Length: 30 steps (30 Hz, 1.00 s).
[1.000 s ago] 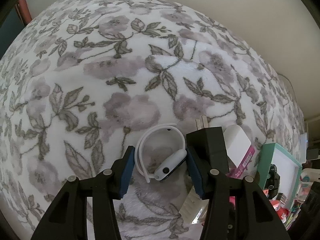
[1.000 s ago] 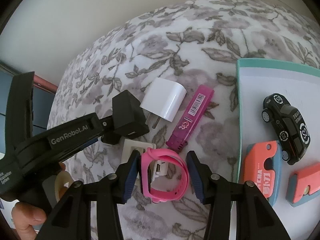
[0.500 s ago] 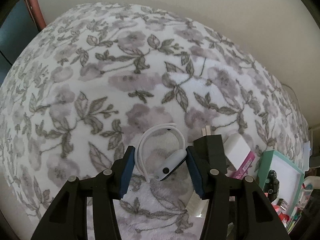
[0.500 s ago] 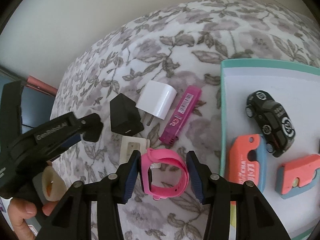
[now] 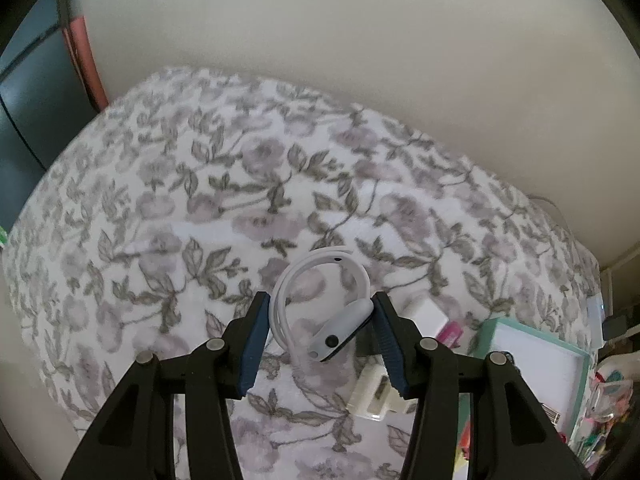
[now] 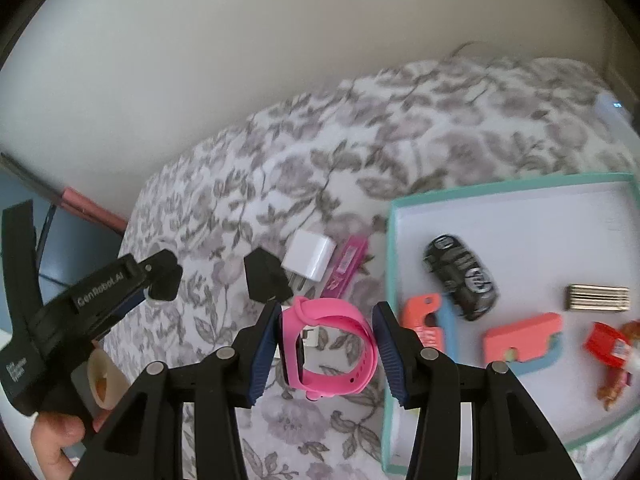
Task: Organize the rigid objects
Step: 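Lift the white watch and pink watch band and carry them over the tray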
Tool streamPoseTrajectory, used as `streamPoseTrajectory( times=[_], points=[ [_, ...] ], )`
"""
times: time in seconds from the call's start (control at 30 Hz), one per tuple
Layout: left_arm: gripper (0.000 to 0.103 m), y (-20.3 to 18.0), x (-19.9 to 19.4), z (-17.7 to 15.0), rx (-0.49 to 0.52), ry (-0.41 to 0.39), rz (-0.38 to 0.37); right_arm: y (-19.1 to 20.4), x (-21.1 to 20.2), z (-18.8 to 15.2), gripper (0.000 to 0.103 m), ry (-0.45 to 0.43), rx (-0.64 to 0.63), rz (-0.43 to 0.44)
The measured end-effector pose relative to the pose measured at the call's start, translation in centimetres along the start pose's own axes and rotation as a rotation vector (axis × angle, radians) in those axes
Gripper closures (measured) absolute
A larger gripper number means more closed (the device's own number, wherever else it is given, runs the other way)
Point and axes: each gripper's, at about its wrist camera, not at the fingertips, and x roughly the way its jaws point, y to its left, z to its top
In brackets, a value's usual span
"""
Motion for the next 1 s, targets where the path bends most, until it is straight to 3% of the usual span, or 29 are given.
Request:
streamPoseTrajectory(
  times=[0.27, 0.43, 0.7, 1.0],
  points=[
    [0.050, -4.6, -4.4, -1.3, 0.118, -0.095, -0.014, -2.5, -4.8, 0.3, 0.053, -0.098, 0.064, -0.032],
    [0.050, -7.5, -6.2, -2.9, 0.186, -0.116, -0.062, -5.4, -8.2, 0.9, 0.053, -0.167, 0.115, -0.101],
    [0.050, -12.6, -6.0, -5.9, 0.299, -0.067, -0.130, -10.0, -12.0, 0.9, 0.053, -0.250, 0.175, -0.283],
    [0.050, -16.6, -2.9, -9.8, 0.419, 0.048, -0.136, -12.5, -11.8, 0.9, 0.053, -0.237, 0.196, -0.380]
  ],
)
